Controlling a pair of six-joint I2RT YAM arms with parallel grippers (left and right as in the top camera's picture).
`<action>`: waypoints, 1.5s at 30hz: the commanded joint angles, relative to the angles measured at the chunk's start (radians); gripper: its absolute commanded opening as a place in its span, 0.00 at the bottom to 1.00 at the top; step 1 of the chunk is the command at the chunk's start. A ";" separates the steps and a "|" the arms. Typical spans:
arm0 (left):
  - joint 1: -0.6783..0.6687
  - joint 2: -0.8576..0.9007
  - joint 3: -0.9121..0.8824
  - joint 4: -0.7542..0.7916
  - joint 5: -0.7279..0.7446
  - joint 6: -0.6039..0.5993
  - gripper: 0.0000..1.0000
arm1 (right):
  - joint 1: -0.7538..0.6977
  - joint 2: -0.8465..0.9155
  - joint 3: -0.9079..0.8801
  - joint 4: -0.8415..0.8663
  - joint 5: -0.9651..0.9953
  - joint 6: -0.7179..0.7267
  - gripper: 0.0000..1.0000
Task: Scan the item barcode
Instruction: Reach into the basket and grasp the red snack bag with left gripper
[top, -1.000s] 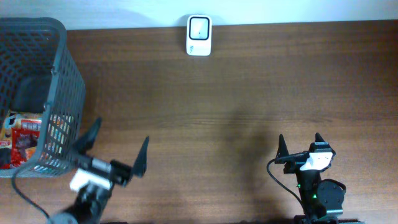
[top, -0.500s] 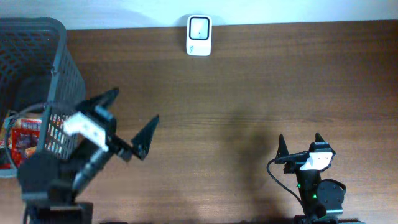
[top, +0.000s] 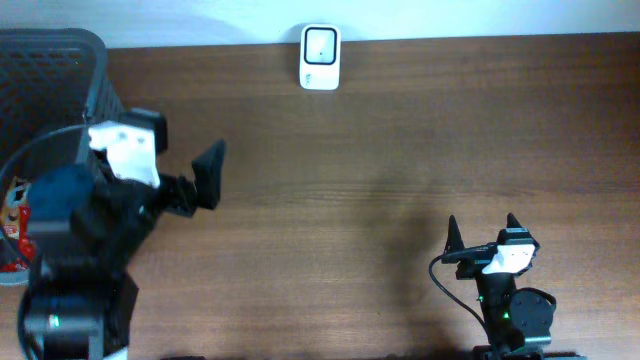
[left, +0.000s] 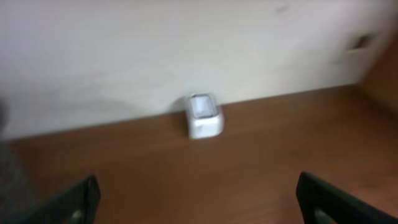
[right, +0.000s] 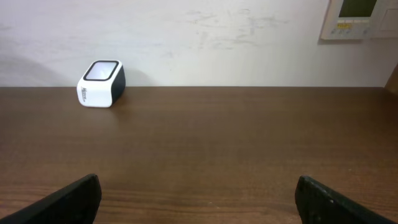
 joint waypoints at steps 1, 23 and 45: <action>0.003 0.131 0.133 -0.104 -0.259 0.049 0.99 | -0.006 -0.004 -0.009 0.000 -0.005 -0.003 0.99; 0.607 0.929 0.798 -0.689 -0.383 -0.107 0.99 | -0.006 -0.004 -0.009 -0.001 -0.005 -0.003 0.99; 0.621 1.329 0.796 -0.773 -0.607 -0.307 1.00 | -0.006 -0.004 -0.009 -0.001 -0.005 -0.003 0.99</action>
